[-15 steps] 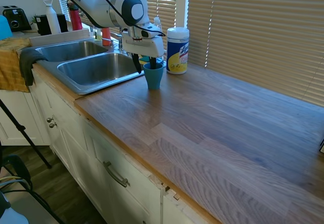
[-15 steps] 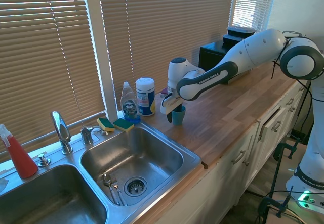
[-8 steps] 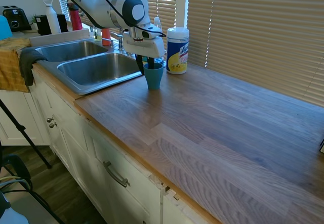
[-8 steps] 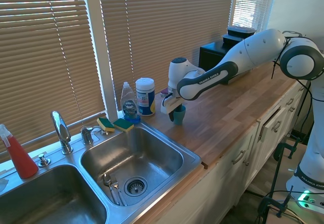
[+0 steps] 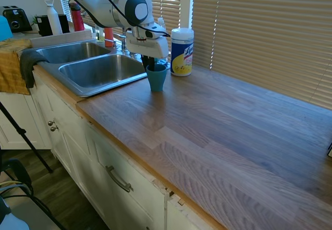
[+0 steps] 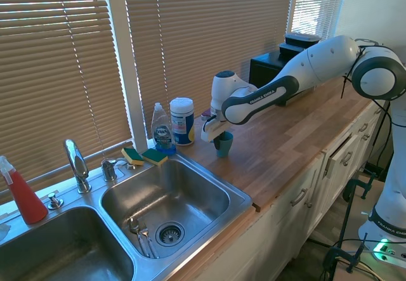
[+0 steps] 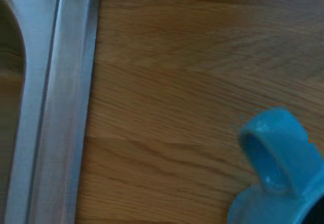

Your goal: Put the mug in the sink

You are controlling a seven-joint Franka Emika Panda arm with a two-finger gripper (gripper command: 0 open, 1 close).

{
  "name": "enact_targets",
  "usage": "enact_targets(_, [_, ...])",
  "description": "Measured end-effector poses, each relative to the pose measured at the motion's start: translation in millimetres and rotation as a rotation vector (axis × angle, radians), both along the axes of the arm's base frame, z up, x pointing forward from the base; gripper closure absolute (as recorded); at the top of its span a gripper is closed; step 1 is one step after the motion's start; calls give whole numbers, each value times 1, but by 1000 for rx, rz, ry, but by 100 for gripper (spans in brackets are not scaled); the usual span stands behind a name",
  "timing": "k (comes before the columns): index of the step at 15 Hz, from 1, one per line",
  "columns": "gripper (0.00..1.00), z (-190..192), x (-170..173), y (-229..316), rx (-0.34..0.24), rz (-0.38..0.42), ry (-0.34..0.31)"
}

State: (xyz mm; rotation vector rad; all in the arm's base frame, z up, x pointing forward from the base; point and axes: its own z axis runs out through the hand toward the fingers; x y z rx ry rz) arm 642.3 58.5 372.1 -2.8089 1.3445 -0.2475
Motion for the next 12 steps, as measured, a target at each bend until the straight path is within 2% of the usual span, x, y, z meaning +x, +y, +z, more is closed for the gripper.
enact_targets(4, [100,23,-6,47,4,61,-32])
enact_targets(8, [100,50,-9,137,-23,112,-60])
enact_targets(10, [100,45,-1,183,-33,134,-67])
enact_targets(12, [100,20,11,221,-34,150,-56])
